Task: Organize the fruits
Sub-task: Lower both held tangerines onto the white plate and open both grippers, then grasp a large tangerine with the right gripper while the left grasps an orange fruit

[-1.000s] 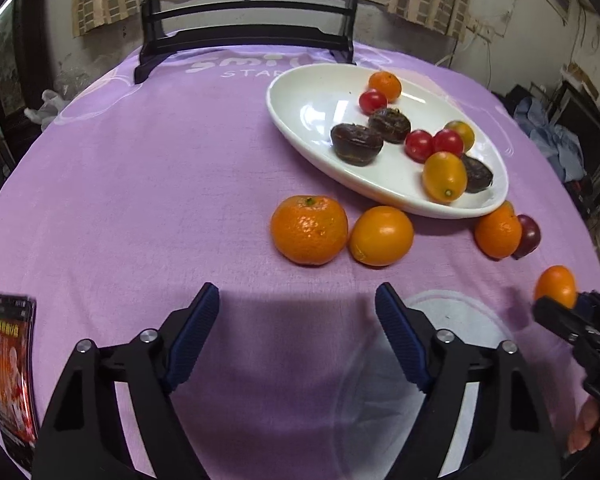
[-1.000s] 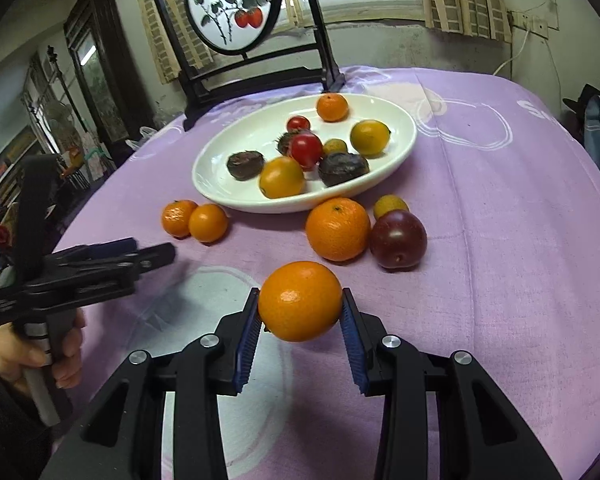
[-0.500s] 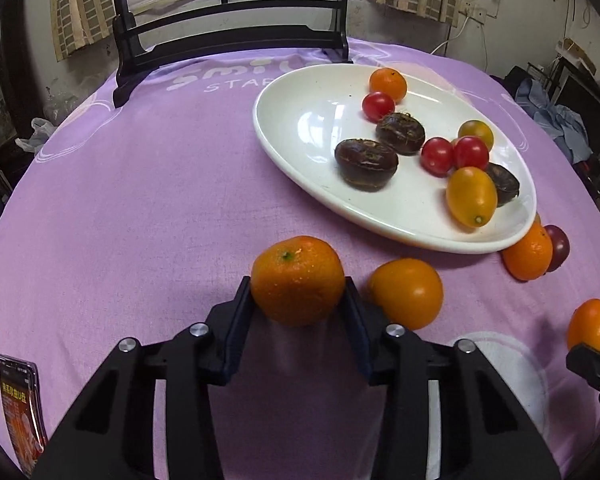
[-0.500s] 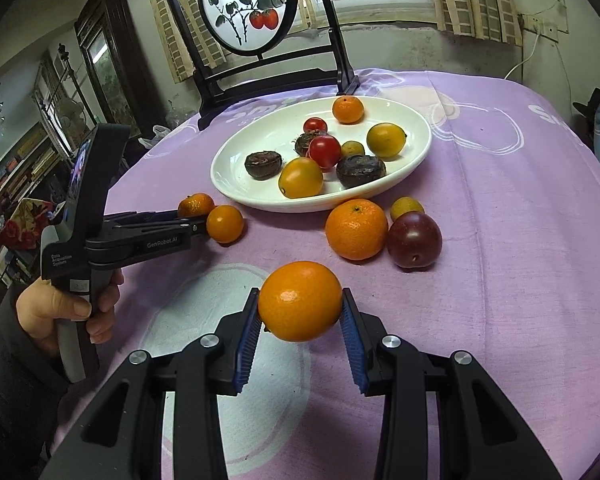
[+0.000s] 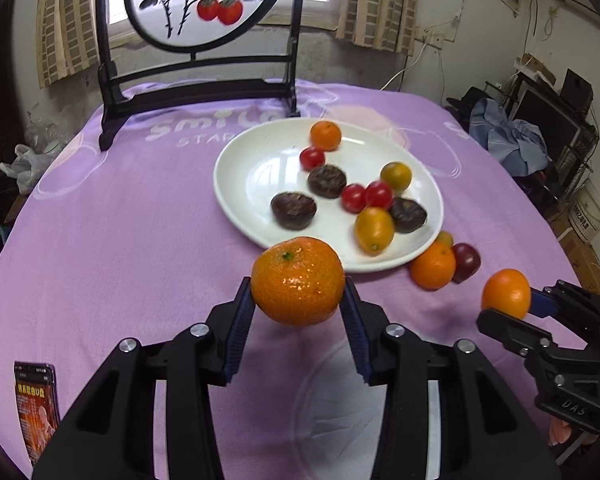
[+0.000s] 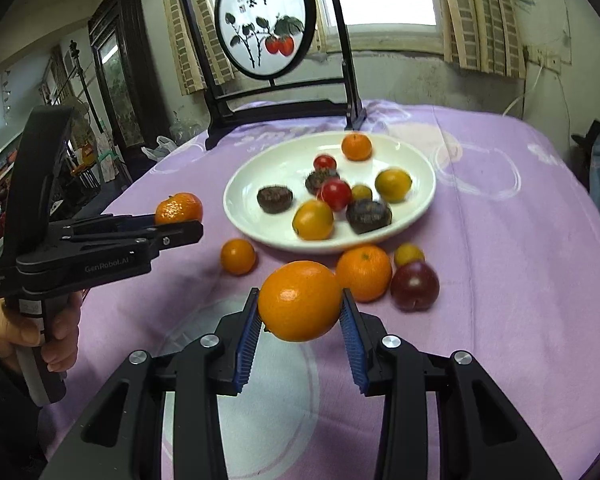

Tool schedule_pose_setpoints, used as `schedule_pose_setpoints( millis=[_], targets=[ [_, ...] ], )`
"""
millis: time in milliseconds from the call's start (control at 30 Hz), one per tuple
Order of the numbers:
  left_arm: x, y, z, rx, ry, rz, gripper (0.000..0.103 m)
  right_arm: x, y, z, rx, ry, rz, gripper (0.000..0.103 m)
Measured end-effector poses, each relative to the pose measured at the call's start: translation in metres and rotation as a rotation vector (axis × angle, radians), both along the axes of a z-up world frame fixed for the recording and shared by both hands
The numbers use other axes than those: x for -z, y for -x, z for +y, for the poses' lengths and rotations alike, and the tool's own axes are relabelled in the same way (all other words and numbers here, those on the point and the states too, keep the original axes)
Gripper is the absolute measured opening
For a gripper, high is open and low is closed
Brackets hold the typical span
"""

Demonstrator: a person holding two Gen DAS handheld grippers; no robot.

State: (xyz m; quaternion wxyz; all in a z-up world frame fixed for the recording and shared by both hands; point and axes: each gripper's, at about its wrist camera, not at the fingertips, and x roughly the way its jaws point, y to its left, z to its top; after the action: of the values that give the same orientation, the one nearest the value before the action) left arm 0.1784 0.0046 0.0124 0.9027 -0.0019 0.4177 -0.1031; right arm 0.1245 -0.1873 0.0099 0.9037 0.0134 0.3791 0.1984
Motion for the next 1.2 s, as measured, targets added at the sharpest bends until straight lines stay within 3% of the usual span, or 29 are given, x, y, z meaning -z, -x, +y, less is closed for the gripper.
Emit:
schedule_pose_setpoints(
  millis=[333,700,767,900,1200],
  targets=[
    [0.009,-0.062,-0.015,-0.021,0.023,0.039,0.043,-0.014,-0.064,0.01,0.011,0.081,-0.061,0.039],
    [0.028,-0.125,-0.016,-0.074,0.024,0.098,0.043,0.015,-0.143,0.019,0.061,0.087,0.024,0.04],
    [0.032,-0.132,-0.017,-0.088,0.035,0.118,0.044,0.015,-0.148,0.017,0.081,0.065,0.02,0.057],
    [0.024,-0.127,-0.016,-0.12,0.045,0.086,0.061,0.009,-0.142,0.011,0.112,0.059,0.002,0.061],
    [-0.002,-0.067,-0.009,-0.119,0.044,0.011,0.068,-0.002,-0.101,-0.015,0.133,0.033,-0.004,0.061]
  ],
)
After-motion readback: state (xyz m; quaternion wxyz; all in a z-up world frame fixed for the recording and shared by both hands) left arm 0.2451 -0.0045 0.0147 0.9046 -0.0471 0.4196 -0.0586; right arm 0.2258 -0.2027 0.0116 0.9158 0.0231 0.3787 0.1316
